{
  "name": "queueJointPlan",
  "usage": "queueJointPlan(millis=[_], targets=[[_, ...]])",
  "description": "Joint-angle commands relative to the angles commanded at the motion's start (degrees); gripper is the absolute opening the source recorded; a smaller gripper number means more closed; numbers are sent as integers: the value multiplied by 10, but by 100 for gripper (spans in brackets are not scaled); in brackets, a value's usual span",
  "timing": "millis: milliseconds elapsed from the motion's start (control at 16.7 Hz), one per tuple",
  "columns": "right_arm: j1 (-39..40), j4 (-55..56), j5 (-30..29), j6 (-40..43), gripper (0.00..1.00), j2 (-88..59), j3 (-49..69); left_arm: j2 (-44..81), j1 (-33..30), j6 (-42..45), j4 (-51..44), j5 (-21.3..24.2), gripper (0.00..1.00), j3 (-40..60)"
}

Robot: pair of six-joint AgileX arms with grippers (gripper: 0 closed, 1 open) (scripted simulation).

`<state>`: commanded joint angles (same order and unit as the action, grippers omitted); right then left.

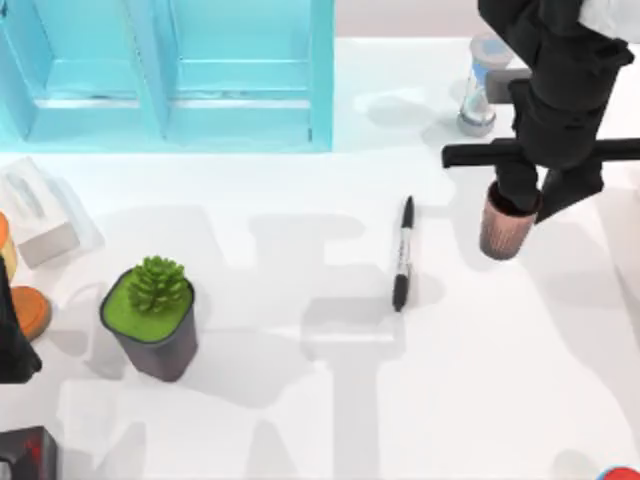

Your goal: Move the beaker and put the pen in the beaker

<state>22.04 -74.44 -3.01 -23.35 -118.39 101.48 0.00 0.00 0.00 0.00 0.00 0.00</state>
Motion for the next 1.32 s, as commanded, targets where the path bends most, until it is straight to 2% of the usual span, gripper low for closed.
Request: queueJointPlan(millis=[420, 660, 1320], targets=[[5, 91, -3, -3, 0, -14, -70, 0, 0, 0, 0, 0, 100, 0], [6, 95, -3, -4, 0, -17, -74, 0, 0, 0, 0, 0, 100, 0], [6, 95, -3, -4, 83, -17, -74, 0, 0, 0, 0, 0, 100, 0]])
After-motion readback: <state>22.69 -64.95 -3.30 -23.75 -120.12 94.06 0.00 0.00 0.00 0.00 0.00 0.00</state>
